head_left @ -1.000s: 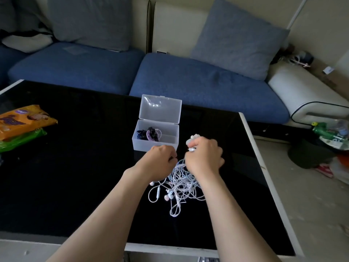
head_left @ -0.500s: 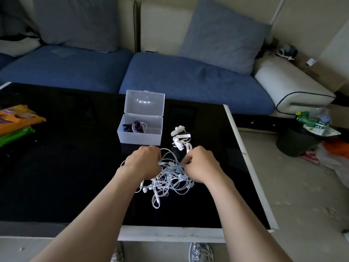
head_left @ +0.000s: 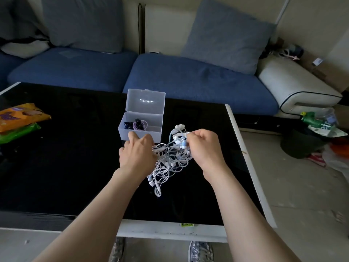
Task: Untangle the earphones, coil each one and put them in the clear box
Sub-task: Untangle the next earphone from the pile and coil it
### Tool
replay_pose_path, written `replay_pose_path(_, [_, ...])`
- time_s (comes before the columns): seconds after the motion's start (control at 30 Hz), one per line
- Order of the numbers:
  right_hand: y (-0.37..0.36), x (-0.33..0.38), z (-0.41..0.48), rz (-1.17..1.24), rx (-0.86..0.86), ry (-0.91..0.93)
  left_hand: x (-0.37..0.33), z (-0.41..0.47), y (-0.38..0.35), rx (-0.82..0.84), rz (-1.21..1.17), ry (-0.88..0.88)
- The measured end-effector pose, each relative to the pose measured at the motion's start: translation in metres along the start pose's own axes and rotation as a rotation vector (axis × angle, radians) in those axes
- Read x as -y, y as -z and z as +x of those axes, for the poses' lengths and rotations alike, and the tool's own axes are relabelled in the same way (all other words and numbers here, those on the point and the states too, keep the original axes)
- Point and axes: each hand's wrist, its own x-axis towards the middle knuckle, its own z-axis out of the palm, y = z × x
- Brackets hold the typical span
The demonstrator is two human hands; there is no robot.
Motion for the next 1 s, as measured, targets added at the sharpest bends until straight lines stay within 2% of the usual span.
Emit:
replay_pose_path(0.2, [-0.005, 0.007, 0.004, 0.161, -0.1, -0.075, 0.009, -0.01, 0.011, 0.045, -0.163, -0.051])
replay_pose_path(0.3, [-0.004, 0.013, 0.003, 0.215, -0.012, -0.116, 0.004, -0.016, 0.016, 0.098, -0.226, -0.046])
replay_pose_path(0.4, [-0.008, 0.014, 0.005, 0.314, 0.11, -0.109, -0.007, -0.019, 0.016, 0.069, -0.251, -0.074])
replay_pose_path(0.47, [-0.012, 0.014, 0.008, 0.32, 0.124, -0.07, -0.012, -0.016, 0.014, 0.064, -0.315, -0.093])
replay_pose_path(0.6, [-0.013, 0.01, 0.013, 0.408, 0.063, 0.009, -0.016, -0.006, 0.019, 0.066, -0.578, -0.096])
replay_pose_path(0.73, [-0.01, -0.001, 0.017, 0.321, -0.109, 0.099, -0.017, 0.001, 0.02, -0.055, -0.751, -0.041])
replay_pose_path(0.87, [-0.004, 0.0, 0.014, 0.591, -0.156, 0.003, -0.018, 0.008, 0.023, -0.09, -0.961, 0.049])
replay_pose_path(0.93, [-0.004, -0.004, 0.015, 0.527, -0.158, -0.037, -0.019, 0.008, 0.025, -0.083, -1.024, 0.053])
replay_pose_path(1.0, [-0.004, -0.012, 0.019, 0.356, -0.125, -0.067, -0.021, 0.007, 0.025, -0.086, -1.04, 0.031])
